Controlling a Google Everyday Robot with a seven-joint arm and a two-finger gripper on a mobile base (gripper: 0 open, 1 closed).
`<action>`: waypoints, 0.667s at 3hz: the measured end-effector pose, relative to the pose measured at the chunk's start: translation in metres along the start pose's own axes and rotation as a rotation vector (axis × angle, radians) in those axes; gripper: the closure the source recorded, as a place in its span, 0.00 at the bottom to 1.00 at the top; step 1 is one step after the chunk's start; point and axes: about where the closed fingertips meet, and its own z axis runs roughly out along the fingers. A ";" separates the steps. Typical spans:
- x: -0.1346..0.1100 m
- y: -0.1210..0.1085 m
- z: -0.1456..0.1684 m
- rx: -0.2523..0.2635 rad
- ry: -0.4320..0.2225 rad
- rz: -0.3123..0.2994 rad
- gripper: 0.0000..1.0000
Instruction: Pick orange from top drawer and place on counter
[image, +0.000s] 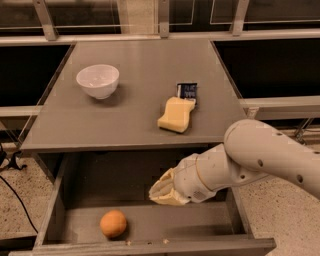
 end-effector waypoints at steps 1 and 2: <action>0.006 0.006 0.022 -0.022 -0.002 0.015 1.00; 0.006 0.012 0.049 -0.014 -0.052 0.041 1.00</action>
Offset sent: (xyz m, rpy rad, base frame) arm -0.0024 0.0398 -0.0589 0.1421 0.0637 -0.0535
